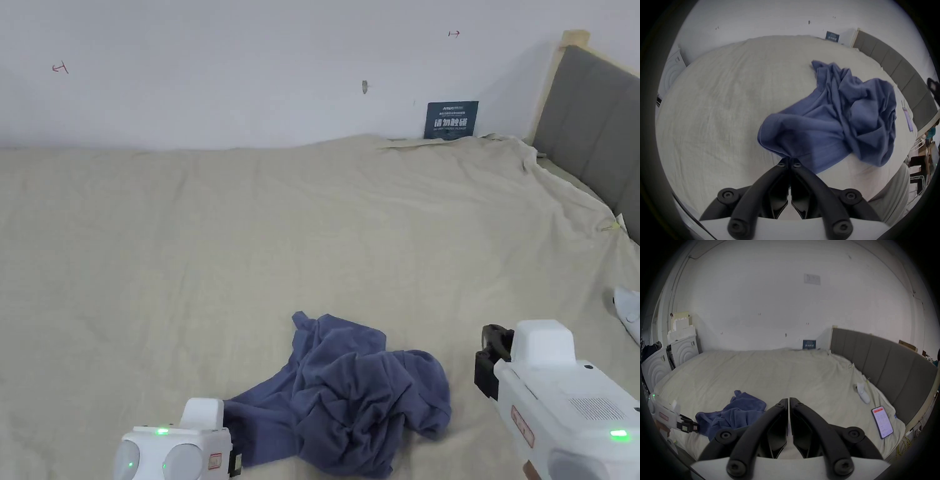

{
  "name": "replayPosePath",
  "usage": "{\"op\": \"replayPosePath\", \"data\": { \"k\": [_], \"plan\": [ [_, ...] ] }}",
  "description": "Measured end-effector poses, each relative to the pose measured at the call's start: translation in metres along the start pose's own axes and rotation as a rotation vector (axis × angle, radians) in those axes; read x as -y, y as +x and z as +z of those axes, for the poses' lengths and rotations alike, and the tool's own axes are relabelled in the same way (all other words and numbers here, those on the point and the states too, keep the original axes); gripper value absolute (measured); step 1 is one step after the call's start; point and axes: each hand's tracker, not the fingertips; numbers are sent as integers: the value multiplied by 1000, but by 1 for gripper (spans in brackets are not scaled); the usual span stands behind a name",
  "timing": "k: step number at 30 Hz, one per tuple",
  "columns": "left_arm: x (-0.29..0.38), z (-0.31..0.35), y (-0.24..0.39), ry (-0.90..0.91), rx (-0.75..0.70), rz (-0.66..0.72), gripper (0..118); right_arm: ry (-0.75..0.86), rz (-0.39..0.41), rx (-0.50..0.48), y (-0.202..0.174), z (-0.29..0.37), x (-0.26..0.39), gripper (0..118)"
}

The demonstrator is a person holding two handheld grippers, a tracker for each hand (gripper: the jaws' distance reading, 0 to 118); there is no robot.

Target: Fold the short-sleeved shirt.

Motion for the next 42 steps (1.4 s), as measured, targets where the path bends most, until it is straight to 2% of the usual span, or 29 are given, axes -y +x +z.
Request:
{"op": "replayPosePath", "data": {
  "k": [2,3,4,5,7,14,18,20,21,22,23,24,25,27,31,34,38,42],
  "plan": [
    [-3,12,-6,47,38,61,0,-73,-6,-30,3,-26,-3,20],
    [-4,18,-10,58,58,73,0,-120,-4,-34,4,-43,-5,36],
    [-5,24,-13,68,61,76,0,-154,-17,-35,5,-57,-5,60],
    [-6,29,-15,84,71,79,0,-178,-22,-41,6,-71,-4,75],
    [-9,37,-17,96,80,77,0,-250,-33,-58,5,-100,2,97],
    [-15,45,-17,126,109,68,0,-436,-7,-55,-9,-162,29,97],
    [-15,44,-16,124,111,53,0,-483,-3,-50,-13,-181,44,96],
    [-15,42,-16,122,113,52,0,-507,-9,-64,-15,-186,50,82],
    [-15,42,-16,122,114,51,0,-538,-23,-79,-16,-188,53,70],
    [-15,42,-16,122,115,51,0,-557,-24,-95,-13,-191,58,41],
    [-15,43,-17,123,116,54,0,-546,-26,-122,-14,-188,59,18],
    [-15,42,-19,124,122,60,0,-534,-16,-144,-16,-184,58,1],
    [-15,44,-20,128,128,66,0,-513,12,-103,-16,-181,56,1],
    [-15,47,-21,135,141,79,0,-485,19,-118,-11,-174,49,1],
    [-19,57,-25,159,160,100,0,-376,-23,-140,-2,-135,17,1],
    [-28,68,-30,191,167,114,0,-283,-24,-156,6,-101,-17,1],
    [-48,89,-41,252,179,148,0,-167,-92,-187,19,-58,-61,1],
    [-80,116,-54,330,150,137,0,-73,-74,-162,29,-26,-103,1]
  ]
}}
